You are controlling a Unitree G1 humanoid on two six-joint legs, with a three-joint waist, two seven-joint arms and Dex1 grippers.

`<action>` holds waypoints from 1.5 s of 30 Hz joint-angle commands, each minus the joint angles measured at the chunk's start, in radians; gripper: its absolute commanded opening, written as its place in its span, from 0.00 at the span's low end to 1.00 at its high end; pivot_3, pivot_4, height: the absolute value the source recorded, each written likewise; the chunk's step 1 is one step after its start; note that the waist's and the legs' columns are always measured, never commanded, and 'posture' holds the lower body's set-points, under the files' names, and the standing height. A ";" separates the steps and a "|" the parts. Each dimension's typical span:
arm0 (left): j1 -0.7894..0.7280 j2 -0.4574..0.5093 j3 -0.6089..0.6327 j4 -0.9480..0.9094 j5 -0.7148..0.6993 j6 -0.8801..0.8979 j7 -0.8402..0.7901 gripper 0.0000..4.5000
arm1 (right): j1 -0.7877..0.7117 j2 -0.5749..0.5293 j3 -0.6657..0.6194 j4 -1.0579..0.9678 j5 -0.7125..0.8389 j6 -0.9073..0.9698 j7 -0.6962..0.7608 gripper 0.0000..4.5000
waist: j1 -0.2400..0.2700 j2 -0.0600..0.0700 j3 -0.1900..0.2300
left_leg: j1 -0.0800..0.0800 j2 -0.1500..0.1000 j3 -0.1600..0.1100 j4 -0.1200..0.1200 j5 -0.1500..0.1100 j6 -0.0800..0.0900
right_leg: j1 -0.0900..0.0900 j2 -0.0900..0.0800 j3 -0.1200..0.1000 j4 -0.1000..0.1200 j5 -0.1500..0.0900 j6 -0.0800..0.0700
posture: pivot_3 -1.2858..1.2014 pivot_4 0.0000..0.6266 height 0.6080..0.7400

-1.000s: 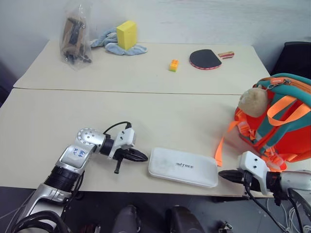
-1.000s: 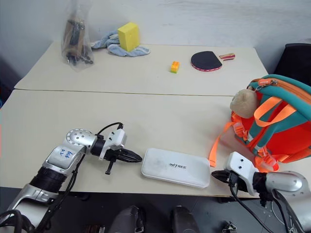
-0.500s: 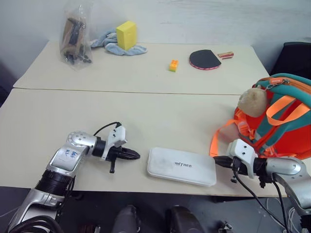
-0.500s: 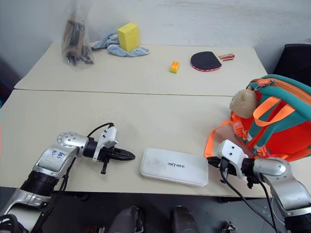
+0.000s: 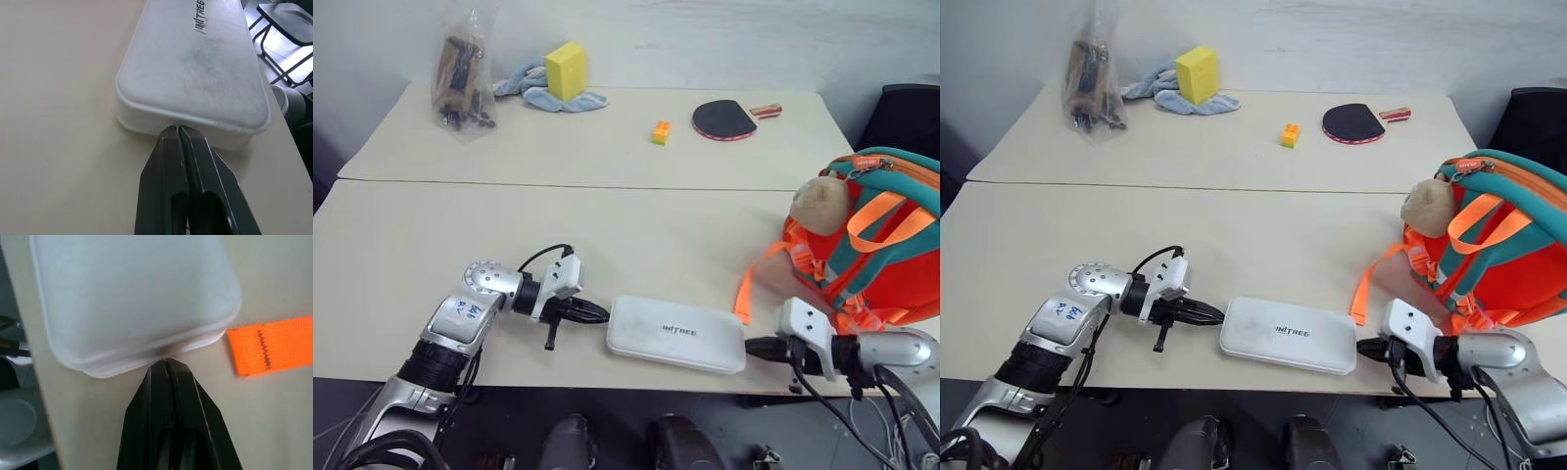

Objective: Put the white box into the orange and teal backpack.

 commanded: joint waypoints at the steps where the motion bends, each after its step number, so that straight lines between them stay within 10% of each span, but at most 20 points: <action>1: -0.016 -0.006 -0.005 -0.002 0.006 -0.018 -0.001 0.01 | -0.056 0.028 0.028 -0.038 0.021 0.027 -0.020 0.00 | 0.004 0.000 0.000 | 0.000 0.000 0.000 0.000 0.000 0.000 | 0.000 0.000 0.000 0.000 0.000 0.000 | 0.52 0.24 1.00; 9: 0.009 0.080 0.035 0.021 -0.012 0.143 -0.011 0.05 | -0.067 -0.003 0.015 -0.038 0.007 0.036 -0.014 0.00 | 0.007 0.000 0.000 | -0.001 0.000 0.000 0.000 0.000 0.000 | 0.000 -0.001 0.000 0.000 0.000 0.000 | 0.52 0.24 1.00; 24: -0.125 0.012 0.084 0.031 -0.308 1.126 0.146 1.00 | -0.045 -0.012 0.030 -0.048 -0.015 0.011 -0.028 0.00 | 0.012 0.000 0.000 | -0.001 -0.001 -0.004 0.001 0.000 0.000 | 0.001 -0.001 -0.003 0.001 0.000 0.000 | 0.52 0.24 1.00; 45: -0.244 -0.289 0.176 0.094 -0.371 1.178 0.408 0.95 | -0.084 0.051 0.074 -0.055 -0.045 0.021 -0.085 0.00 | 0.033 0.002 -0.001 | 0.004 -0.006 -0.011 0.003 0.000 0.001 | 0.013 -0.004 -0.007 -0.006 0.000 0.000 | 0.52 0.24 1.00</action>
